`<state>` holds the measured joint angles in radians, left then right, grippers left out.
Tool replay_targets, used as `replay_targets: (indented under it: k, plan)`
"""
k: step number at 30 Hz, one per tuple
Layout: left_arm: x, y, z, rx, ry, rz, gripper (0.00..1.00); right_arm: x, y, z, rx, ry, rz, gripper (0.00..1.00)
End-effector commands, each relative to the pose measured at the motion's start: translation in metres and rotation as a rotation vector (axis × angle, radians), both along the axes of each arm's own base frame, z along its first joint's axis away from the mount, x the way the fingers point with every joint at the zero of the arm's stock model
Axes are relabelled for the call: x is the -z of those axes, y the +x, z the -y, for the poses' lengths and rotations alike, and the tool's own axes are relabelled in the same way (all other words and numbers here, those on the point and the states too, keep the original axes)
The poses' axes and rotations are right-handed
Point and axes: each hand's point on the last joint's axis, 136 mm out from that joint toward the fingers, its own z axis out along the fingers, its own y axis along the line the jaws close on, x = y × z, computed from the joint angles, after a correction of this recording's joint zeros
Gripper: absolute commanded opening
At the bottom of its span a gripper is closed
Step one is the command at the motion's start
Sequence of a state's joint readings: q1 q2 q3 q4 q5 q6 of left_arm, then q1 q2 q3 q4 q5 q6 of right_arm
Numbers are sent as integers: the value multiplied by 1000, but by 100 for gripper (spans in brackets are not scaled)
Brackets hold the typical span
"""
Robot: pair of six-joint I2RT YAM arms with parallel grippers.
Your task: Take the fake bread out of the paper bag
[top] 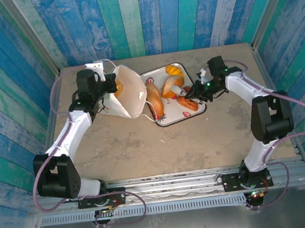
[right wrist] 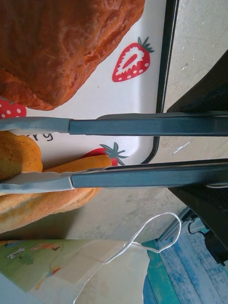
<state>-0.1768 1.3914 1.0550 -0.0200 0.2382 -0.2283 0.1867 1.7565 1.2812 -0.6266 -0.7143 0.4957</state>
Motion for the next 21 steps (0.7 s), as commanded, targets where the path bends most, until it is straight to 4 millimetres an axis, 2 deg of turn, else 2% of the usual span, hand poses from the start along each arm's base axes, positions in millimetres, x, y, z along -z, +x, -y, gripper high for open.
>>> replay_targets:
  k: [1, 14, 21]
  plan:
    - [-23, -8, -1, 7, -2, 75, 0, -9, 6, -12, -19, 40, 22, 23]
    - [-23, -4, 1, 12, -6, 80, 0, -9, -16, -22, -21, 45, -22, 25]
    - [-24, -5, 1, 15, -5, 83, 0, -8, -22, -21, -13, 42, -34, 26]
